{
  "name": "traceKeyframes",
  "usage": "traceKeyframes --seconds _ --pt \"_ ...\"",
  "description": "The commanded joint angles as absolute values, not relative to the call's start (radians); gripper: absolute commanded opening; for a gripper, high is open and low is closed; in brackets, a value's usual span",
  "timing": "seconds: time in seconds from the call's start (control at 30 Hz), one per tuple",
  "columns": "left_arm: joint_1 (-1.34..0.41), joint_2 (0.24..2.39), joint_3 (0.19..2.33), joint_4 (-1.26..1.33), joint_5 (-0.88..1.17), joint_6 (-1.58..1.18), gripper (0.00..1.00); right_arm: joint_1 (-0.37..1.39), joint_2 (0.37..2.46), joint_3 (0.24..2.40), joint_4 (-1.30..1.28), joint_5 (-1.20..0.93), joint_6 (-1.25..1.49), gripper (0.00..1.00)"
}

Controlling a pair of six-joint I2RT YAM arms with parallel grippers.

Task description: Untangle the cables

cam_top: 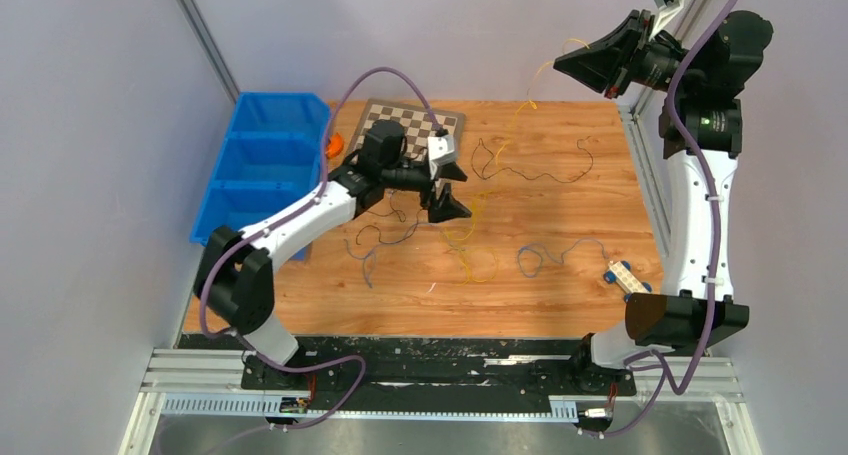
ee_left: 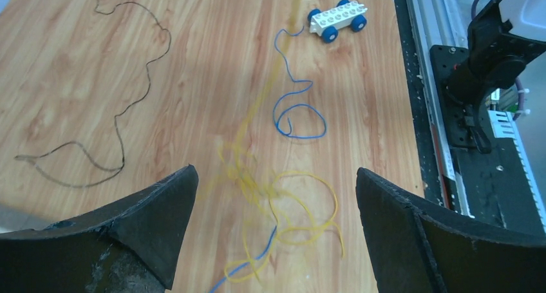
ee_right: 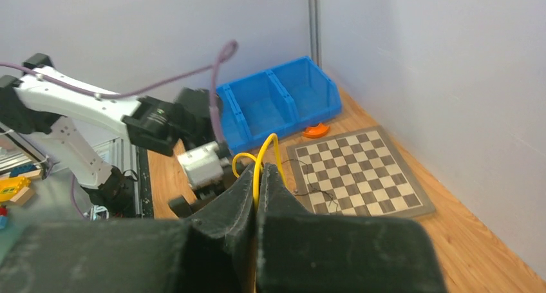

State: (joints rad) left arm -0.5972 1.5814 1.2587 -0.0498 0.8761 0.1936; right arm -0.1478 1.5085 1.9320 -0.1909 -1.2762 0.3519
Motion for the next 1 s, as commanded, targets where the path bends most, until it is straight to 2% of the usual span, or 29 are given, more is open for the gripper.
traceKeyframes --seconds 0.0,0.07,0.13,0.17,0.2,0.23,0.3,0.43,0.5,0.53,0.63,0.67,0.77,0.87,0.97 --pt "-0.646 1.711 1.321 0.089 0.874 0.222 1.0 -0.118 1.477 1.943 -0.105 -1.287 0.414 0.0" --pt "-0.663 1.761 1.336 0.074 0.883 0.236 0.95 -0.109 1.472 1.933 -0.096 -1.288 0.419 0.0" --pt "-0.672 1.799 1.348 0.032 0.88 0.261 0.73 -0.109 1.469 1.923 -0.094 -1.289 0.415 0.0" --pt "-0.672 1.806 1.354 -0.003 0.875 0.264 0.49 -0.112 1.467 1.914 -0.095 -1.288 0.412 0.0" --pt "-0.671 1.804 1.354 -0.02 0.875 0.26 0.36 -0.122 1.465 1.9 -0.099 -1.282 0.408 0.0" --pt "-0.665 1.795 1.341 -0.028 0.881 0.248 0.11 -0.135 1.463 1.878 -0.106 -1.272 0.4 0.0" --pt "-0.651 1.737 1.282 0.045 0.895 0.174 0.0 -0.178 1.472 1.821 -0.15 -1.221 0.356 0.0" --pt "-0.644 1.612 1.266 0.12 0.899 -0.089 0.0 -0.213 1.523 1.697 -0.316 -1.073 0.181 0.0" --pt "-0.644 1.588 1.31 0.124 0.875 -0.25 0.0 -0.207 1.536 1.613 -0.348 -1.019 0.135 0.06" --pt "-0.644 1.582 1.344 0.122 0.852 -0.346 0.0 -0.204 1.538 1.582 -0.357 -1.007 0.128 0.16" --pt "-0.644 1.584 1.417 0.078 0.783 -0.481 0.0 -0.187 1.524 1.542 -0.436 -0.959 0.077 0.64" --pt "-0.644 1.587 1.456 0.046 0.74 -0.536 0.0 -0.187 1.51 1.533 -0.462 -0.958 0.064 0.74" --pt "-0.646 1.616 1.548 -0.057 0.633 -0.649 0.0 -0.185 1.447 1.505 -0.517 -0.996 0.023 0.85" --pt "-0.647 1.659 1.676 -0.178 0.564 -0.698 0.0 -0.161 1.384 1.447 -0.547 -1.208 0.024 0.86" --pt "-0.649 1.686 1.704 -0.175 0.574 -0.757 0.0 -0.032 1.351 1.413 -0.613 -1.203 -0.048 0.86"
